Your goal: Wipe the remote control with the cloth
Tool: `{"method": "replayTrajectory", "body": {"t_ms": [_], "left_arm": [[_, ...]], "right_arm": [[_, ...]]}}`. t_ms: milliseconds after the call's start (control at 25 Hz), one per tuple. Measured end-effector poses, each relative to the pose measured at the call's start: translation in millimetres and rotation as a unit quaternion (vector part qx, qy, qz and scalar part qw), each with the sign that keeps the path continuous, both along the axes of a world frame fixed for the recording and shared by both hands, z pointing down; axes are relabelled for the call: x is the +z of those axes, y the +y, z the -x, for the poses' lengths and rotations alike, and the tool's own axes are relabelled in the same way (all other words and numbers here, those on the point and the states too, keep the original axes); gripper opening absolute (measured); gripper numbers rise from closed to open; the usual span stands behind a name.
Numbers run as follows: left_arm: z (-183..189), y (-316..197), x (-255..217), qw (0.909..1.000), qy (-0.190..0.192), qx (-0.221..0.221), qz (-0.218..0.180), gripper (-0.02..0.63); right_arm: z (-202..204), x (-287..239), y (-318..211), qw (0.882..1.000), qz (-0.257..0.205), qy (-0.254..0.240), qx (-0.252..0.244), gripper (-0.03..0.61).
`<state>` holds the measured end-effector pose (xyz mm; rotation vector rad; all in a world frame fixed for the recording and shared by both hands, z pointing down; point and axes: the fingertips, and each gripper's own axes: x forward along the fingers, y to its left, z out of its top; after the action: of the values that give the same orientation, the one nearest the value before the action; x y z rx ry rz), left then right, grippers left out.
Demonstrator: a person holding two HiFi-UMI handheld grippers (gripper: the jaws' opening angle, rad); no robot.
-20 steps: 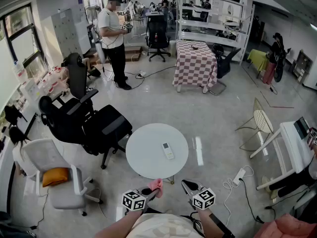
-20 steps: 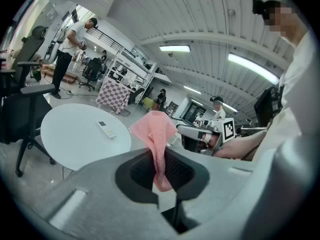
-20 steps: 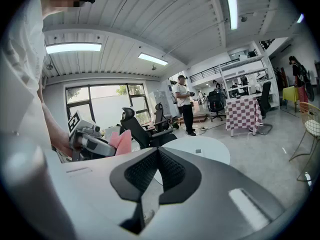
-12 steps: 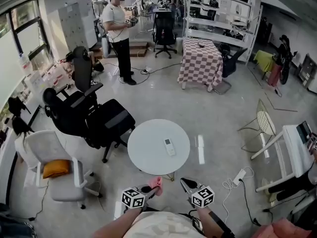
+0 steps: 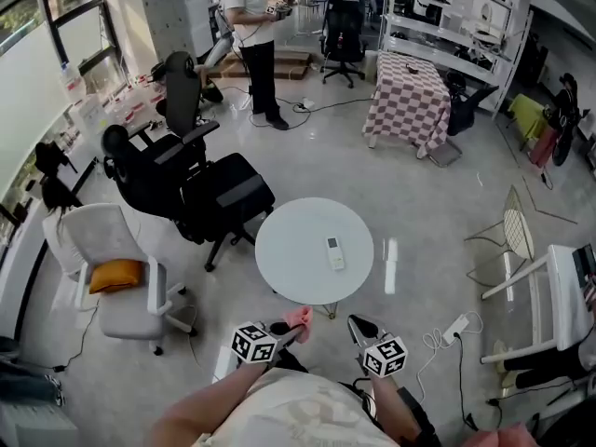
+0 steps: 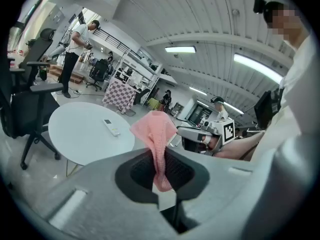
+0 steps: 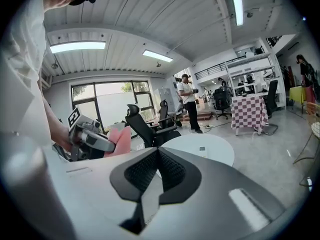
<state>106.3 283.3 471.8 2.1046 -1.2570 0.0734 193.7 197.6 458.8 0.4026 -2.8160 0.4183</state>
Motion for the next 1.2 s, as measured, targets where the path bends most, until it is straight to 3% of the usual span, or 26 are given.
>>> {"method": "replayTrajectory", "body": {"t_ms": [280, 440, 640, 1200], "left_arm": [[1, -10, 8, 0.9999, 0.009, 0.003, 0.007, 0.018], [25, -38, 17, 0.9999, 0.006, -0.007, 0.010, 0.018], [32, -72, 20, 0.9997, 0.015, 0.016, 0.014, 0.018], [100, -187, 29, 0.9980, 0.024, 0.048, 0.034, 0.018]], "right_arm": [[-2, 10, -9, 1.000, 0.016, 0.016, 0.006, 0.006], [20, 17, -33, 1.000, 0.011, 0.022, 0.001, 0.006], [18, 33, -52, 0.997, 0.029, 0.059, 0.032, 0.007], [79, 58, -152, 0.987, 0.032, 0.142, 0.062, 0.008]]}}
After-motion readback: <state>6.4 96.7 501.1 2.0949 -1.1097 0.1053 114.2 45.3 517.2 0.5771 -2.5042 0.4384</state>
